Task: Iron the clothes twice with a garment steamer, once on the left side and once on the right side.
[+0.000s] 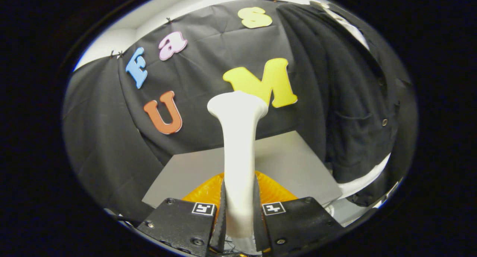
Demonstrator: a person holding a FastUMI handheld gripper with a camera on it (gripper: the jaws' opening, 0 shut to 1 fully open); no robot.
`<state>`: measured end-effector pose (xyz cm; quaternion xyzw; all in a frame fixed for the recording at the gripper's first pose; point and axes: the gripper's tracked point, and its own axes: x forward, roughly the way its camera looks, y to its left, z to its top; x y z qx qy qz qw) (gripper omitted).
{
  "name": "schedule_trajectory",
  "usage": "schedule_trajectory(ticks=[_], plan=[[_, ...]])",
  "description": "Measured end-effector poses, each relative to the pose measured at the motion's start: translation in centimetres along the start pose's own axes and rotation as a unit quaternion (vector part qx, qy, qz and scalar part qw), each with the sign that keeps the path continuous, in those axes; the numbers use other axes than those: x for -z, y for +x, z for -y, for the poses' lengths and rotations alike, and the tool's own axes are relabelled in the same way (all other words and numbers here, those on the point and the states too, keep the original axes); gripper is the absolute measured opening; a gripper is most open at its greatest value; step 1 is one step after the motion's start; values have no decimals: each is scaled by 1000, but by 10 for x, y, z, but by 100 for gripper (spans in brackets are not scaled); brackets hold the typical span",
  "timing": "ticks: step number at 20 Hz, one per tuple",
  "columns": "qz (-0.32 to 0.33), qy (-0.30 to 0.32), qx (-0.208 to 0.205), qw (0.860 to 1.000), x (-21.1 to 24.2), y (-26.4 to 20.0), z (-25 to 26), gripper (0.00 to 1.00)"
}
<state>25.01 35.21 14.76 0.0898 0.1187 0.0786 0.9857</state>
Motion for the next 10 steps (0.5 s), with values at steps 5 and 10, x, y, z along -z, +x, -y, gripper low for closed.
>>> schedule_trajectory(ticks=[5, 10], plan=[[84, 23, 45, 995, -45, -80, 76, 33], [148, 14, 99, 984, -82, -156, 136, 33]])
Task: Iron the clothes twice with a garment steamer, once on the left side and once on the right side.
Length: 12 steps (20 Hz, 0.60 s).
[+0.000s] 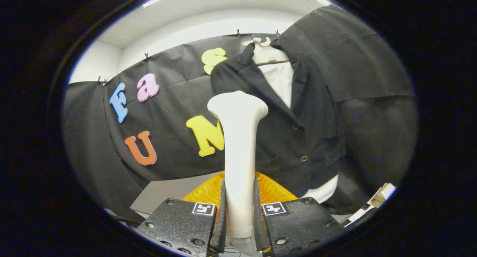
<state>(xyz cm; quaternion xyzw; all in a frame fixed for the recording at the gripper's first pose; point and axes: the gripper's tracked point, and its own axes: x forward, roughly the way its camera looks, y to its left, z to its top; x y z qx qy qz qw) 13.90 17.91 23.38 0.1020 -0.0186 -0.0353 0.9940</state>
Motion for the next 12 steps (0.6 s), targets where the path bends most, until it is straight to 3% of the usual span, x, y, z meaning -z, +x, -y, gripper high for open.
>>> schedule_trajectory(ticks=[6, 12], plan=[[87, -19, 20, 996, -82, -29, 36, 33], [153, -56, 4, 987, -151, -5, 41, 33]])
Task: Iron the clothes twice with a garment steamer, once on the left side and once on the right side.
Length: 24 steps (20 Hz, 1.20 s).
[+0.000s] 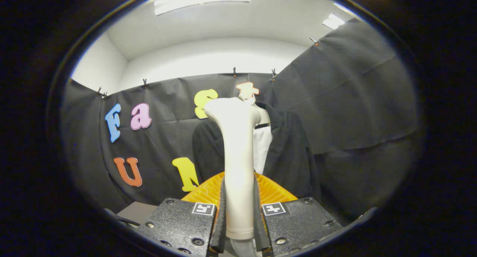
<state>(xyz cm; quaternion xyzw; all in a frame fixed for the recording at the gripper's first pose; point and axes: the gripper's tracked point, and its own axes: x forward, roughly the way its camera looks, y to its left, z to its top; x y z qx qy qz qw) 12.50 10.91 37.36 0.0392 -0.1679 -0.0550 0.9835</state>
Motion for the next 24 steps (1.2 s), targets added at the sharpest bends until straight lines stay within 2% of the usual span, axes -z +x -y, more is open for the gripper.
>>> schedule_trajectory(ticks=[6, 12, 17, 24], plan=[[47, -53, -12, 997, -19, 62, 11, 33], [69, -76, -14, 995, -9, 108, 15, 33], [64, -112, 17, 991, 18, 116, 18, 33], [43, -165, 48, 984, 65, 106, 5, 33]])
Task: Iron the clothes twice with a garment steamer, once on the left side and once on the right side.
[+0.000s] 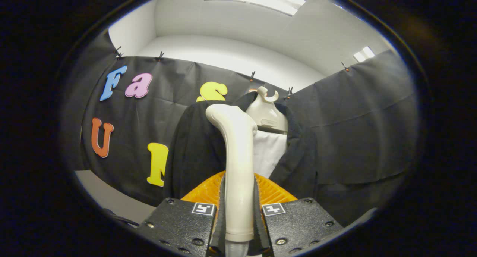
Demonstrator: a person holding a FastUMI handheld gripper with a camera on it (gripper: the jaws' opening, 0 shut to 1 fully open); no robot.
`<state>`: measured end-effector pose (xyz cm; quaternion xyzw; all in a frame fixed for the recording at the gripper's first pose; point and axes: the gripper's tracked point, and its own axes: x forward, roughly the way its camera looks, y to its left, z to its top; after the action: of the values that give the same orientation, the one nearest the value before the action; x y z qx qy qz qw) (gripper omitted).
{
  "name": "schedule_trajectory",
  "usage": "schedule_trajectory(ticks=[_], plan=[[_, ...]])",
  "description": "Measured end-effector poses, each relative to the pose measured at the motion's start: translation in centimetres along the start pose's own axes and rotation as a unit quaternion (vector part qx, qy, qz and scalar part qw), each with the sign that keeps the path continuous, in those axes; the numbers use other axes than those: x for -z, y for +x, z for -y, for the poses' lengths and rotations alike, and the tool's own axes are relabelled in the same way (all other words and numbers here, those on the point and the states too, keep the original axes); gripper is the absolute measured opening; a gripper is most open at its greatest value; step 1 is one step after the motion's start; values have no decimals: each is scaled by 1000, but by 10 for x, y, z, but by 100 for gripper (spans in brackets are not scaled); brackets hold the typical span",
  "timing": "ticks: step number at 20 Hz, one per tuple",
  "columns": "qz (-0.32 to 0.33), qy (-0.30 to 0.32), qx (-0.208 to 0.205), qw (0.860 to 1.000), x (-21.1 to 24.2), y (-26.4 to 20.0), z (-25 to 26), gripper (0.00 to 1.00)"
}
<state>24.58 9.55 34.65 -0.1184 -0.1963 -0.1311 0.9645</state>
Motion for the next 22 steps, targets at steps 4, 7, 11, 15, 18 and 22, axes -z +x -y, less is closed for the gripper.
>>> schedule_trajectory(ticks=[4, 7, 11, 15, 18, 22], plan=[[-16, -27, 15, 999, 23, -9, -1, 33], [-35, -34, 23, 999, 45, -17, -1, 33], [-65, -40, 35, 996, 78, -28, 4, 33], [-86, -42, 39, 995, 105, -40, 5, 33], [-102, -43, 39, 993, 126, -49, 6, 33], [-120, -42, 36, 991, 145, -60, 6, 33]])
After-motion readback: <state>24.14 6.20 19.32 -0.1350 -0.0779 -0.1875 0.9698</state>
